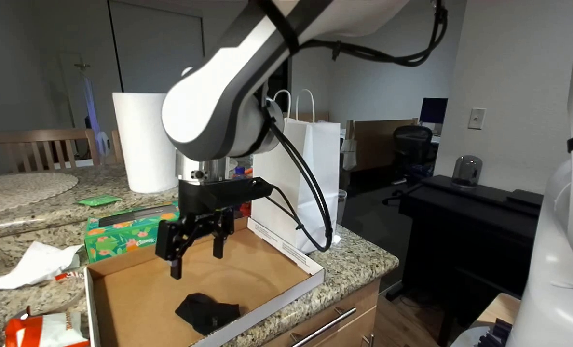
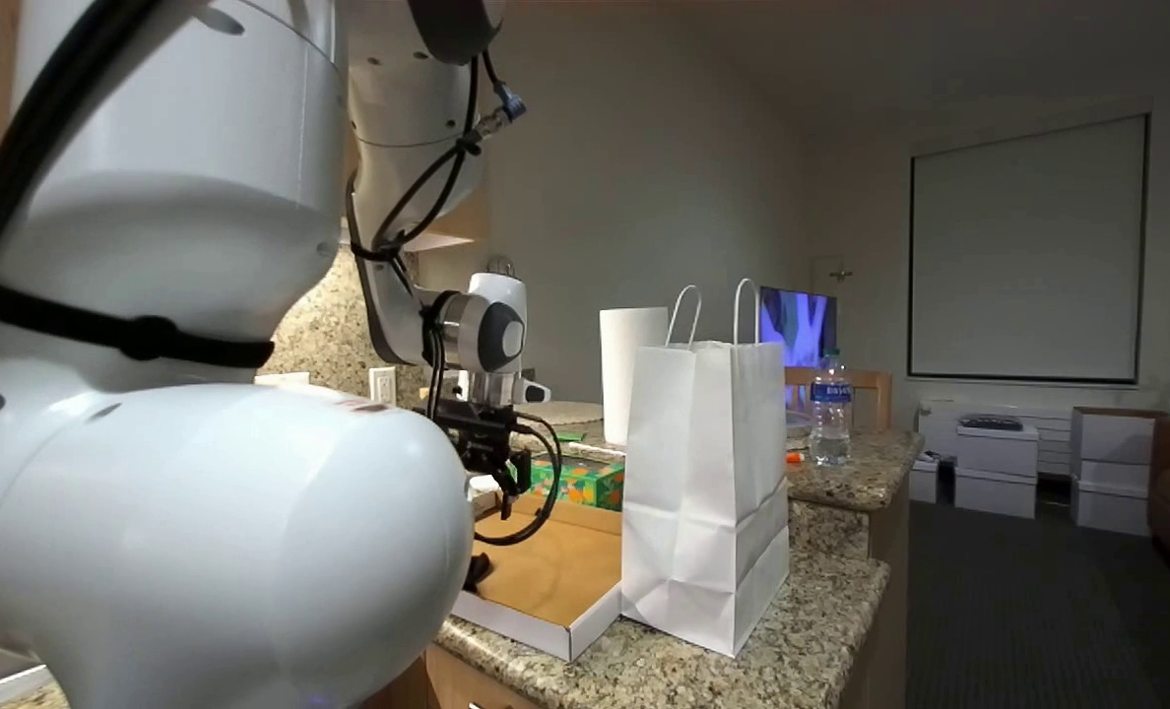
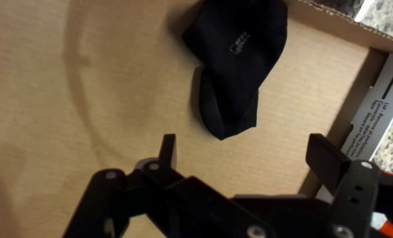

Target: Put the socks in the bag

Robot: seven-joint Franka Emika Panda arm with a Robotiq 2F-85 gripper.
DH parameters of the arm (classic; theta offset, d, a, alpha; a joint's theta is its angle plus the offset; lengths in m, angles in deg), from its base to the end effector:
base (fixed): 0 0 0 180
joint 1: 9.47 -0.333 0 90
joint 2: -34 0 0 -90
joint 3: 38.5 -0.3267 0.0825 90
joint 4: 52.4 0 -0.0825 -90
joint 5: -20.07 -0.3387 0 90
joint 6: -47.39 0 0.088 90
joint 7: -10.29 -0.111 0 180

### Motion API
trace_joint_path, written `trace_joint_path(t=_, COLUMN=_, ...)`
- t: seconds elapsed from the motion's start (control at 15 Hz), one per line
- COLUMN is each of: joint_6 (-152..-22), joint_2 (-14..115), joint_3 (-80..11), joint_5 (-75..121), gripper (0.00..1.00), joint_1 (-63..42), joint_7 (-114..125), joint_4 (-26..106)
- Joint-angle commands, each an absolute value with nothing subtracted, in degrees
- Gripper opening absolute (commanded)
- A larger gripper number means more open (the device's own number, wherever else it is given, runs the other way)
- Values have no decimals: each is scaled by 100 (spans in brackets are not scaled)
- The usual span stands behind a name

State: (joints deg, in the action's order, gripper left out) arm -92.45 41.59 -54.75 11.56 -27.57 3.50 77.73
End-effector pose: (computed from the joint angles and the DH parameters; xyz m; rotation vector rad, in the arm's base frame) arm 0.4182 0.2846 0.3459 -2.9509 -0.5464 0.0147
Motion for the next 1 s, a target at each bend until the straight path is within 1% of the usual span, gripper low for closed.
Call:
trace_joint_path(t=0.0, joint_6=-9512, joint_2=4298, joint_3=-5486, joint_5=1458, gripper=100, joint_1=-2836, joint_7=42, joint_4=7904)
trace_joint_path(t=0.8, joint_6=-9316, joint_2=4982, joint_3=-5453, joint_5=1901, gripper=100, joint_1=-3139, joint_7=-261, joint_4=7750)
trace_joint_path(t=0.87, joint_6=-9276, joint_2=5032, joint_3=-5448, joint_5=1920, gripper=80, joint_1=-3145, joint_7=-254, joint_4=7720)
trace_joint_path(t=0.93, joint_6=-9273, joint_2=5071, joint_3=-5439, joint_5=1943, gripper=74, joint_1=-3151, joint_7=-264, joint_4=7709)
